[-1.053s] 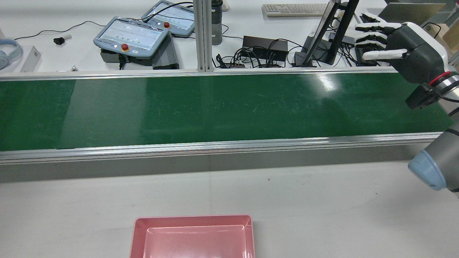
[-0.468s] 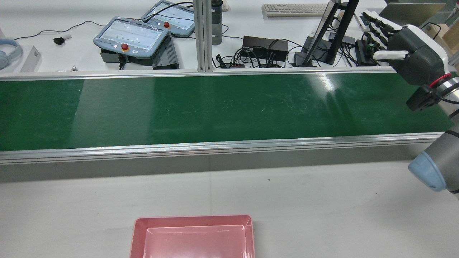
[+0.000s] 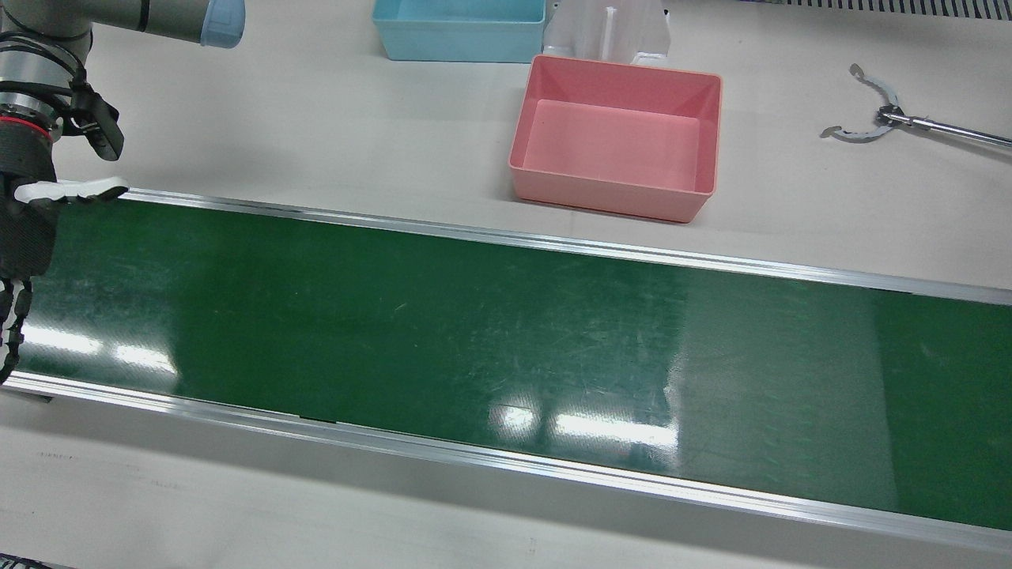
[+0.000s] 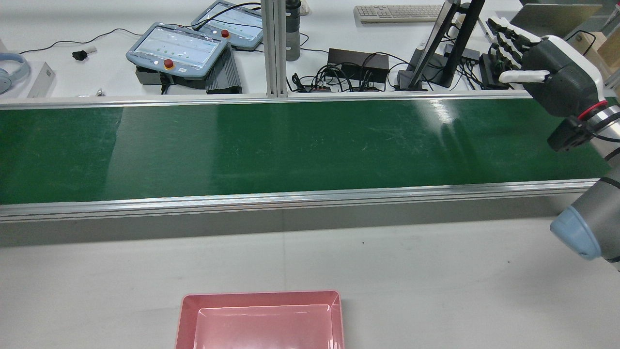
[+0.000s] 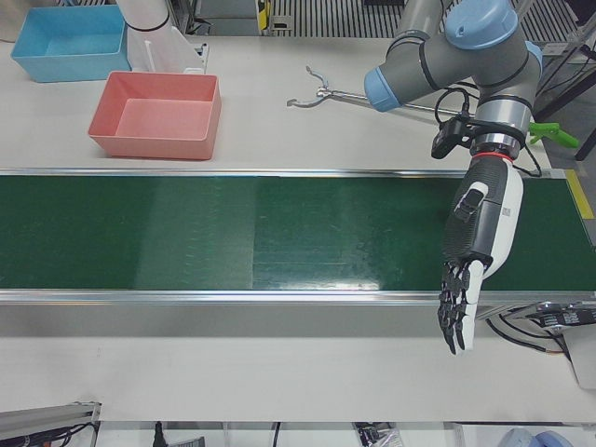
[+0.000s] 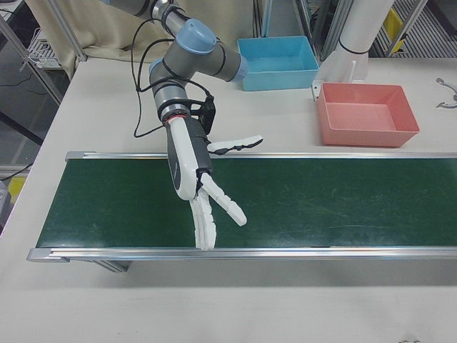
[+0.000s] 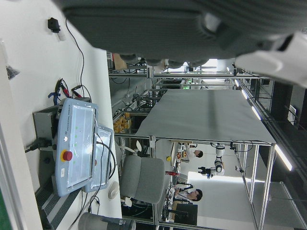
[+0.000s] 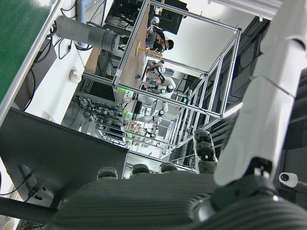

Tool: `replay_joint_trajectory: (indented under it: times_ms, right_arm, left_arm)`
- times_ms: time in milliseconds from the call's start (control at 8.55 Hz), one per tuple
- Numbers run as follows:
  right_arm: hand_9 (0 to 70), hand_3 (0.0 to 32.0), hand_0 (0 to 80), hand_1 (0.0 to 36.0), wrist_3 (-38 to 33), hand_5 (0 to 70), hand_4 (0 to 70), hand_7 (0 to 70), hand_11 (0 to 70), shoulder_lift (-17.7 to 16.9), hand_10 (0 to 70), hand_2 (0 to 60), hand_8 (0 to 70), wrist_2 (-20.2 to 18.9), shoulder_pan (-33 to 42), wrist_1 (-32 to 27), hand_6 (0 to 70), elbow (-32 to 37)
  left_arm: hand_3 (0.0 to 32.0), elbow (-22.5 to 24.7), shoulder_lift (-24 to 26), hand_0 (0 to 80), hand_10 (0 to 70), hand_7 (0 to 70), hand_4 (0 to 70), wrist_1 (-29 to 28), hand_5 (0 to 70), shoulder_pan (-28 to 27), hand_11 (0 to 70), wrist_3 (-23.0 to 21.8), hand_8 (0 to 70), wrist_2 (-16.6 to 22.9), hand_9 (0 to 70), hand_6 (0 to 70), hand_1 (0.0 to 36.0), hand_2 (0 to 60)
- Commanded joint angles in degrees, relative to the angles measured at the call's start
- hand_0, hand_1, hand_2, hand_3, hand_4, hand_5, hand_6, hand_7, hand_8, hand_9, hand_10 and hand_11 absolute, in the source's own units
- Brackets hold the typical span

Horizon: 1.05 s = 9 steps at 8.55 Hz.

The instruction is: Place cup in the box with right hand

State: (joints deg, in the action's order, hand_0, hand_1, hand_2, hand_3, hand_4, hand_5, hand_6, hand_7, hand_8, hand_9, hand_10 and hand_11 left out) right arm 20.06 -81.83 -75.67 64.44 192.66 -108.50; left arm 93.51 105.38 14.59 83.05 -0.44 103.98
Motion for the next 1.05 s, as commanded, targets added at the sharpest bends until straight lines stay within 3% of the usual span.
replay_joint_trajectory:
  times_ms: [0,234,936]
  right_arm:
    - [0.0,0.0,51.7,20.6,-0.03,5.1,0.0,0.0,0.0,0.36,0.0,0.0,0.0,0.61,-0.19,-0.35,0.0,2.15]
    - [0.0,0.0,51.9,21.4,0.06,5.3,0.0,0.0,0.0,0.27,0.0,0.0,0.0,2.54,-2.03,-0.35,0.0,2.24]
    - [0.0,0.0,52.8,22.6,-4.33,5.6,0.0,0.0,0.0,0.44,0.0,0.0,0.0,2.63,-3.27,3.42,0.0,2.06]
  left_arm:
    - [0.0,0.0,0.0,0.0,0.0,0.0,0.0,0.08,0.0,0.0,0.0,0.0,0.0,0.0,0.0,0.0,0.0,0.0]
    - [0.0,0.0,0.0,0.0,0.0,0.0,0.0,0.0,0.0,0.0,0.0,0.0,0.0,0.0,0.0,0.0,0.0,0.0]
    - [0.0,0.0,0.0,0.0,0.0,0.0,0.0,0.0,0.0,0.0,0.0,0.0,0.0,0.0,0.0,0.0,0.0,0.0]
